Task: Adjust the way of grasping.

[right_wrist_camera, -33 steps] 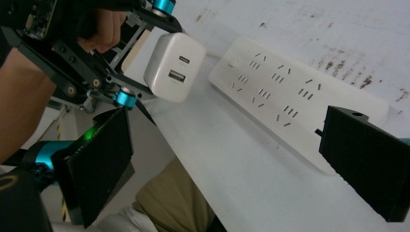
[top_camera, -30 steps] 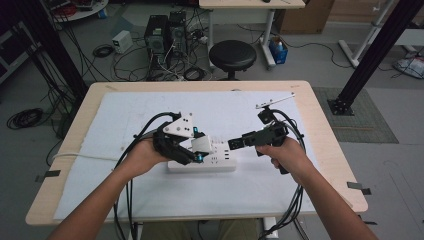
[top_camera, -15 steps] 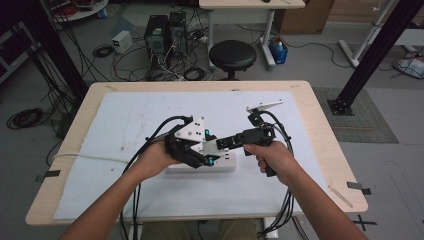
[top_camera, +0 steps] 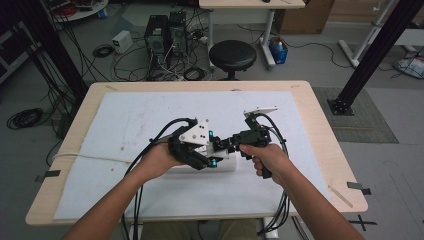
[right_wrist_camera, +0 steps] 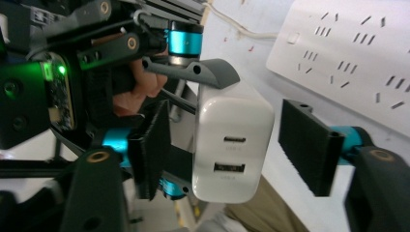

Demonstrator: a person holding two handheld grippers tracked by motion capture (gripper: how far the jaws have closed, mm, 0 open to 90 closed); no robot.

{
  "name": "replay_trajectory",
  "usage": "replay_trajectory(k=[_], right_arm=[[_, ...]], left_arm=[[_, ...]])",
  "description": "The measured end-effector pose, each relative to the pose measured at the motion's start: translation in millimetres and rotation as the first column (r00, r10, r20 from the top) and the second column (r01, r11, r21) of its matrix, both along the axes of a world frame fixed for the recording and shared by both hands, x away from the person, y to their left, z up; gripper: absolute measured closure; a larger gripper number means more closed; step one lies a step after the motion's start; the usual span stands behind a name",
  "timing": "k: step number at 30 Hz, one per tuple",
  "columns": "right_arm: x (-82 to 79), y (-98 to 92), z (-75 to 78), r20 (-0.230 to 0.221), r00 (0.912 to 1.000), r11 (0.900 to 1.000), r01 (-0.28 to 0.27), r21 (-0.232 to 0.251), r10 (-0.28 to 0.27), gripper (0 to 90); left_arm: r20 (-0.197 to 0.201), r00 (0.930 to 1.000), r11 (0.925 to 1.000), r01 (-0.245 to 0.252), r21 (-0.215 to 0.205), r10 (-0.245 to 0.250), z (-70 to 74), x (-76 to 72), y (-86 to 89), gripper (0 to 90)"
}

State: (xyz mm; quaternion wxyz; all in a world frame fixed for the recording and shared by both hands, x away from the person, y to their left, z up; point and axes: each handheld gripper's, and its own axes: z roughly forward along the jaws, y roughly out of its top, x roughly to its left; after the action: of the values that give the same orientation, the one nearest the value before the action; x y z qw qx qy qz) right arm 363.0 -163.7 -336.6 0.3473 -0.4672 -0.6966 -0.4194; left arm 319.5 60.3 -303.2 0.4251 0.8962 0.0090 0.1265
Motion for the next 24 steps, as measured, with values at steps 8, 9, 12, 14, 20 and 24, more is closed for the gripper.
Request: replay_trajectory(k=[8, 9, 12, 14, 20, 24], right_arm=[[0.0, -1.1, -8.1, -0.040, 0.9992, 0.999, 0.000, 0.050, 0.002, 55.0], [0.1, -0.9, -8.8, -0.064, 0.9980, 0.999, 0.001, 0.051, 0.002, 57.2], [-0.5, -1.4, -10.5, -0.051, 0.9986, 0.998, 0.018, 0.058, -0.015, 61.6], [-0.4, -2.3, -11.1, -0.055, 0.9982, 0.998, 0.027, 0.062, -0.024, 61.7], [1.7, -14.1, -13.1, -0.010, 0.9962, 0.996, 0.086, 0.015, -0.086, 61.8], [3.1, -38.0, -13.3, 0.059, 0.9876, 0.989, 0.147, -0.019, -0.146, 61.8]], left_arm=[[0.033, 0.9995, 0.9998, 0.000, 0.018, 0.000, -0.3, -1.4, -3.9, 42.4], [0.037, 0.9993, 0.9999, -0.001, 0.014, 0.001, -0.4, -1.8, -4.7, 42.4], [0.054, 0.9985, 0.9996, -0.011, 0.025, 0.010, 0.3, -2.2, -6.3, 42.3], [0.057, 0.9981, 0.9996, -0.024, 0.017, 0.023, 0.3, -2.5, -7.0, 42.2], [0.026, 0.9934, 0.9937, -0.112, 0.002, 0.112, 7.9, 2.5, 3.8, 22.7], [-0.001, 0.9842, 0.9841, -0.177, 0.013, 0.177, 10.3, 7.0, 26.1, 17.8]])
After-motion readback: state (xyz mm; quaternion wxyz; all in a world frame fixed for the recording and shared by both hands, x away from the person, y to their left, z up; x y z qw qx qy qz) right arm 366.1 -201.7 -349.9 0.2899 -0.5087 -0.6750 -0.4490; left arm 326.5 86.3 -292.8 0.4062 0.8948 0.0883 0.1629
